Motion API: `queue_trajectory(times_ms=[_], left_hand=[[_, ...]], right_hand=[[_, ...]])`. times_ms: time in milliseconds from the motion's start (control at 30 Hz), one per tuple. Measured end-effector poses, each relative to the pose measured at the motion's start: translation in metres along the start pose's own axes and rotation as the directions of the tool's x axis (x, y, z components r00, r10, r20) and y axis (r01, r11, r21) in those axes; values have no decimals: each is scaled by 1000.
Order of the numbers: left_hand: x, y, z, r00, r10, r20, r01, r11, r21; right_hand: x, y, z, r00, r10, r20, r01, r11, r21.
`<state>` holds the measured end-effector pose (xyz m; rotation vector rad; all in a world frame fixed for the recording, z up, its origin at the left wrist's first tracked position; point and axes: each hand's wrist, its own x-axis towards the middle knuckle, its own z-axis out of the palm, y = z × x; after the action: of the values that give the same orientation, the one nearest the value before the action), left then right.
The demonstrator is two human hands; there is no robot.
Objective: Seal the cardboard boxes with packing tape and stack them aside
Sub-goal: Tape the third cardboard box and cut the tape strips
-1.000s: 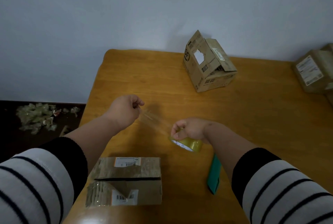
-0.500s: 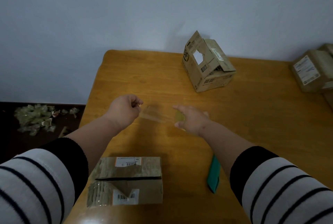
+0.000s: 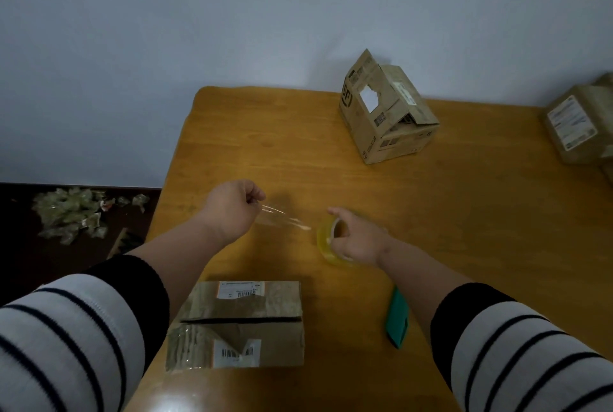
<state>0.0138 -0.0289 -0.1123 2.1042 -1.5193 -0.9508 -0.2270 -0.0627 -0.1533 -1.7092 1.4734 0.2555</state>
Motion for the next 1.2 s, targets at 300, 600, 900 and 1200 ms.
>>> queue_trajectory(times_ms=[300, 600, 900, 1200], left_hand=[[-10, -11, 6, 1000, -16, 25, 16, 1000, -6], [-22, -14, 7, 999, 31, 44, -33, 998, 47], [-37, -16, 25, 994, 78, 79, -86, 992, 92], [-35, -25, 43, 997, -71, 31, 73, 994, -84]], right_hand=[[-4, -7, 18, 987, 137, 79, -113, 960, -257], [4, -4, 28, 989, 137, 54, -96, 878, -470], [12, 2, 32, 987, 149, -55, -155, 833, -531], [-6, 31, 46, 957, -91, -276, -41, 897, -440]])
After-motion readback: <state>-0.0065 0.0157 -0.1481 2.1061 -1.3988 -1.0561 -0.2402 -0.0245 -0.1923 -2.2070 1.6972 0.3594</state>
